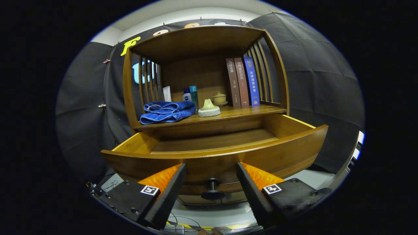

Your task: Pull open the drawer, take out the items inside it, and place them on the countertop above the cabinet.

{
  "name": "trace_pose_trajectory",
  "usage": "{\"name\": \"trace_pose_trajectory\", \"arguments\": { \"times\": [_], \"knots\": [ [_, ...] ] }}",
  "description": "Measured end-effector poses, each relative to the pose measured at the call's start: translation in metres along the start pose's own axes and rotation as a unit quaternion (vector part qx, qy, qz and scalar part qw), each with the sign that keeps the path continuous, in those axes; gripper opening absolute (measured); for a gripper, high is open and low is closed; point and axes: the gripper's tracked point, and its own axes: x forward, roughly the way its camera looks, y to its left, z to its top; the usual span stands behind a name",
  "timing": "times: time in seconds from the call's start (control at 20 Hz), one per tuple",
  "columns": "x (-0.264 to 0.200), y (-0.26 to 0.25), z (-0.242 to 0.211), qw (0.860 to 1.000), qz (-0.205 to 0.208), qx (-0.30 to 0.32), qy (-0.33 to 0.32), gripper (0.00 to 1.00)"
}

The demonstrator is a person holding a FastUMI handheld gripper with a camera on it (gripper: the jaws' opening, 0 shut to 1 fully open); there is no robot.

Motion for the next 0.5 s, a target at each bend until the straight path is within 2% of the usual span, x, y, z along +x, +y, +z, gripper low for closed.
{"name": "trace_pose_trajectory", "arguments": {
  "times": [0.5],
  "knots": [
    [0.098, -0.001, 0.019, 1.000, 0.007, -0.006, 0.003, 1.00]
  ]
}}
